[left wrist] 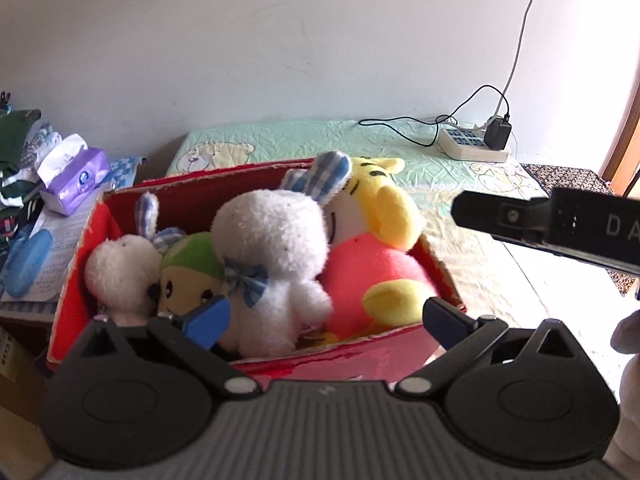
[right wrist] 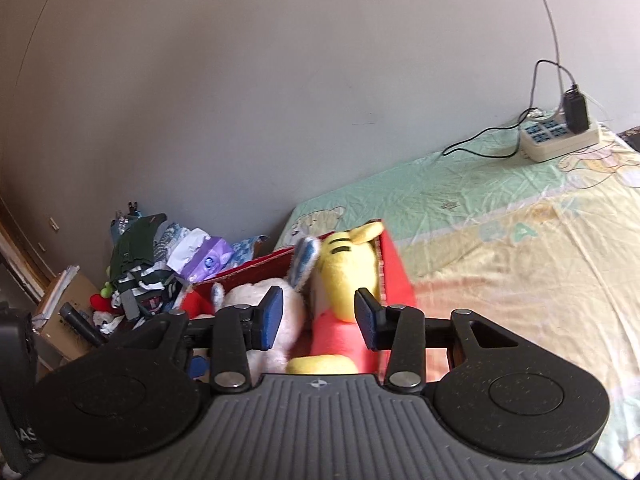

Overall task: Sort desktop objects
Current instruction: 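Open both grippers and withdraw them up from the red box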

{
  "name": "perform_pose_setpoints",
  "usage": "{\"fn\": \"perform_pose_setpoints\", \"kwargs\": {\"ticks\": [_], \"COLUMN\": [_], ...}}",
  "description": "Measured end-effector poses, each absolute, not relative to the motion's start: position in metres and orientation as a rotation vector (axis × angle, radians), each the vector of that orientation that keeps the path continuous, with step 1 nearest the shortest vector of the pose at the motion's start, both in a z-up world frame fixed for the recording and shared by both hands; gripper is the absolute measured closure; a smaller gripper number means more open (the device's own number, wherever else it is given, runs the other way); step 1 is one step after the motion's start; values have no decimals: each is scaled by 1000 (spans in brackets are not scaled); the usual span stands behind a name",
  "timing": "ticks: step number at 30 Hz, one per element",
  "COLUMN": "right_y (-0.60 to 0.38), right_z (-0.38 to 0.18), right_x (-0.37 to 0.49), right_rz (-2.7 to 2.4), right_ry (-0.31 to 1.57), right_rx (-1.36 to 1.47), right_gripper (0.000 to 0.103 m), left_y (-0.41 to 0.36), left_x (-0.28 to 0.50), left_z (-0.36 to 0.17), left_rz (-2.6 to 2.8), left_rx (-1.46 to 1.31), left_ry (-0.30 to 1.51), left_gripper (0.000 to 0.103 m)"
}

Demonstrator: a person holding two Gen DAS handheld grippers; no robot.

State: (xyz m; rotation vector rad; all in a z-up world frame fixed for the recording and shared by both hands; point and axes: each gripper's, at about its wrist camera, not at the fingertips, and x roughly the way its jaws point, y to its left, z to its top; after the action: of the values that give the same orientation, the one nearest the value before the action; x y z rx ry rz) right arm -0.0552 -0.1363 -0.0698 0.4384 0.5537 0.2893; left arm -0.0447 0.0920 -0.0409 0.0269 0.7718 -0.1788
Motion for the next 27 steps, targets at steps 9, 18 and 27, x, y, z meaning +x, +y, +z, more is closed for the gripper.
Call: {"fn": "perform_pose_setpoints", "kwargs": {"ticks": [9, 18, 27], "right_y": [-197, -233, -235], "right_z": [-79, -92, -96], "right_x": [-85, -106, -111], "right_rz": [84, 5, 4], "right_ry": [637, 692, 723], "right_rx": [361, 323, 265], "right_gripper": [58, 51, 40], "left_y": [25, -16, -15], "left_x": [-57, -72, -80], "left_z": [-51, -64, -69], "left_rz": [-158, -96, 60], "left_rx": [50, 72, 73], "left_ry": [885, 937, 962], "left_gripper": [1, 1, 1]}}
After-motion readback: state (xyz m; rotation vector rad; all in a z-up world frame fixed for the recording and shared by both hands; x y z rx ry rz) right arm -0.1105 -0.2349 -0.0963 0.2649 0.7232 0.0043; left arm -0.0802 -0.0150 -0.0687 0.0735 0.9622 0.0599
